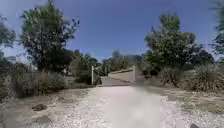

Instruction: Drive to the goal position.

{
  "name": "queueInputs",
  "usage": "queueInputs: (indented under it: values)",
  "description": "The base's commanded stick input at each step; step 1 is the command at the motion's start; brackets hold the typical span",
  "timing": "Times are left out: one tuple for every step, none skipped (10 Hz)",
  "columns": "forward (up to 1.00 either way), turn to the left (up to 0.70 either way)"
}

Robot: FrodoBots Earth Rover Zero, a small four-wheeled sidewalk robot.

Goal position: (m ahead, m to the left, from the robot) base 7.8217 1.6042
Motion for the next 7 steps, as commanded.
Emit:
queueInputs:
  values:
    - [0.45,0.02]
    - [0.45,0.02]
    - [0.45,0.02]
    - [0.45,0.02]
    - [0.45,0.02]
    - [0.45,0.02]
    - [0.45,0.02]
